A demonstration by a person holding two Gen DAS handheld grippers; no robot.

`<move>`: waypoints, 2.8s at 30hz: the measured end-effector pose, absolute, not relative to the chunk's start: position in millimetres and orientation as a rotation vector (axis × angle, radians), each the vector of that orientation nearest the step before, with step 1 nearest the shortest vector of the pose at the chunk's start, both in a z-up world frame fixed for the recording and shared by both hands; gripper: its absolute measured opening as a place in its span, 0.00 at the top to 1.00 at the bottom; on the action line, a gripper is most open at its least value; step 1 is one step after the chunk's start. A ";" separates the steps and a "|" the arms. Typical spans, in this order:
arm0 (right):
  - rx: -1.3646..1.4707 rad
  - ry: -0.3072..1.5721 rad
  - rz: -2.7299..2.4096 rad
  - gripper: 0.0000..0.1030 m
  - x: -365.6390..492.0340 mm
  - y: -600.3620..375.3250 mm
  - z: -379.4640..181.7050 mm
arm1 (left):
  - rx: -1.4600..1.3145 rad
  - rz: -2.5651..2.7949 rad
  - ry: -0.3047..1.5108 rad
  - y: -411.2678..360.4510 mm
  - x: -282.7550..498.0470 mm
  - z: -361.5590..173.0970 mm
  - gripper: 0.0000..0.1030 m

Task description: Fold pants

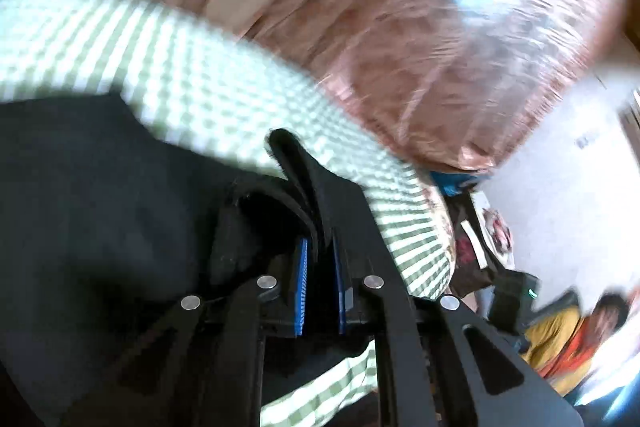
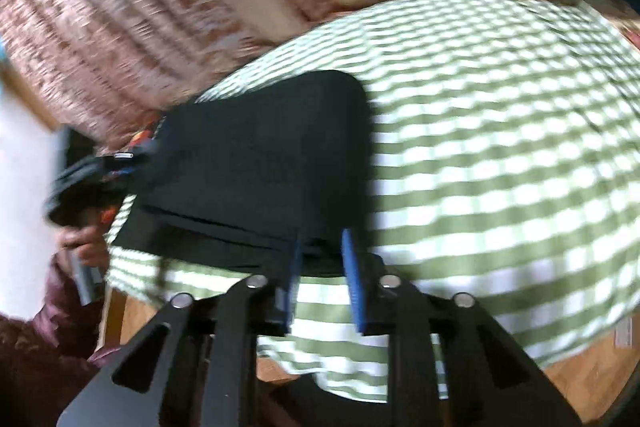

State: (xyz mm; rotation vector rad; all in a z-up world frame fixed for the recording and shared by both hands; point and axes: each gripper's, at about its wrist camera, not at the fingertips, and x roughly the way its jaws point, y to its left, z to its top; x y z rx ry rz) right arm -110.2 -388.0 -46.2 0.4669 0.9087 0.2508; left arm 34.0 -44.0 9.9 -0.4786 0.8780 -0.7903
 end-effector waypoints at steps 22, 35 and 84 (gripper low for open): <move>0.256 0.897 0.392 0.57 -82.5 -311.7 -42.1 | -0.583 -0.685 0.989 -6.5 11.8 -27.4 0.64; 0.119 0.891 0.372 0.97 -85.5 -297.4 -47.3 | -0.287 -0.694 0.905 -23.5 -17.0 -11.5 0.98; 0.353 0.770 0.219 0.41 21.2 -306.5 -45.0 | -0.237 -0.456 0.876 -29.0 28.7 -34.4 0.63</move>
